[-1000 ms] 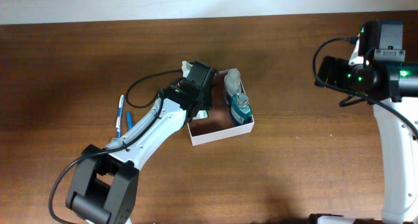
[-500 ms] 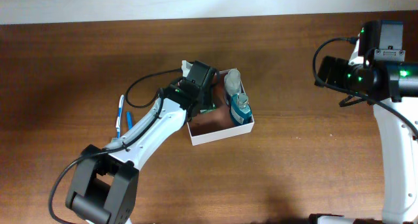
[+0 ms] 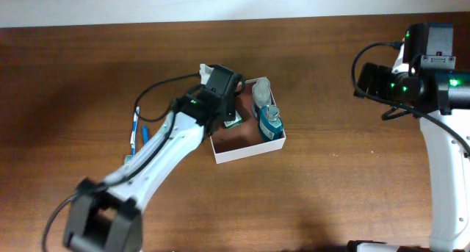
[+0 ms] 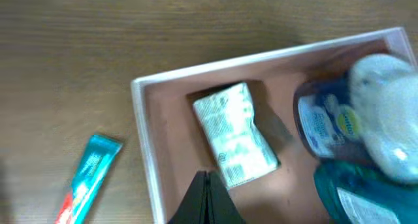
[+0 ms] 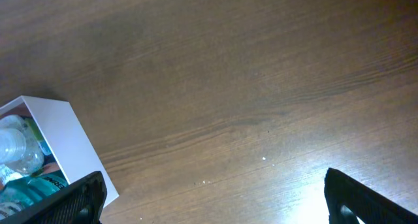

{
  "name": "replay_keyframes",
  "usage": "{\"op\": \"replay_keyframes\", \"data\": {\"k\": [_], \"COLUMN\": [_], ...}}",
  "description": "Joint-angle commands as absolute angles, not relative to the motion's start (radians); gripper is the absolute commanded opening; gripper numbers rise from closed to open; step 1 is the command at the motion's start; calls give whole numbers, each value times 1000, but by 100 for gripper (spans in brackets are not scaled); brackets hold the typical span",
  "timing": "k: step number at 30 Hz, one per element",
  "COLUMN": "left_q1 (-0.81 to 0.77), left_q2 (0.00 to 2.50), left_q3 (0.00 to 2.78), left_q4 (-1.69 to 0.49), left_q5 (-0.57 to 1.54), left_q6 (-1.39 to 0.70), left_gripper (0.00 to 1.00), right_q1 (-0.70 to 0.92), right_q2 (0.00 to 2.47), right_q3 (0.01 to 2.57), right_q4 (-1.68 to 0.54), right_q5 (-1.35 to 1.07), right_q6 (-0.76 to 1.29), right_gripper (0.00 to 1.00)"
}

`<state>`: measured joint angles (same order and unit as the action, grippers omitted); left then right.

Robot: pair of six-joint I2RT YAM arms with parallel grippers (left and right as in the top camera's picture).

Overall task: Pack container
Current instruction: 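Lower the soap box into the box's left side and release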

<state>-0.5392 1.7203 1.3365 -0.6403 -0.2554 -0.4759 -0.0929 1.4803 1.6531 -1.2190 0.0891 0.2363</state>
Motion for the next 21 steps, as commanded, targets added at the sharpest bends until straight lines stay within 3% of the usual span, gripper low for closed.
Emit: {"op": "replay_keyframes", "data": {"k": [1,11,21], "left_q1": [-537,-537,-615], "left_q2": [1616,1597,1597], "left_q3": [1369,1369,1364], "left_q4": [-718,-1047,-1153], "left_q5": [-260,41,75], "left_q6": [-478,-475,-394], "left_gripper": [1,1,1], "right_q1": [-99,-99,-99], "right_q2": [1482,1482,1482], "right_q3": [1661,1661,1661], "right_q4": [-1216,-1216,-1216], "right_q5": [94,94,94], "right_q6": [241,241,241], "right_gripper": [98,98,98]}}
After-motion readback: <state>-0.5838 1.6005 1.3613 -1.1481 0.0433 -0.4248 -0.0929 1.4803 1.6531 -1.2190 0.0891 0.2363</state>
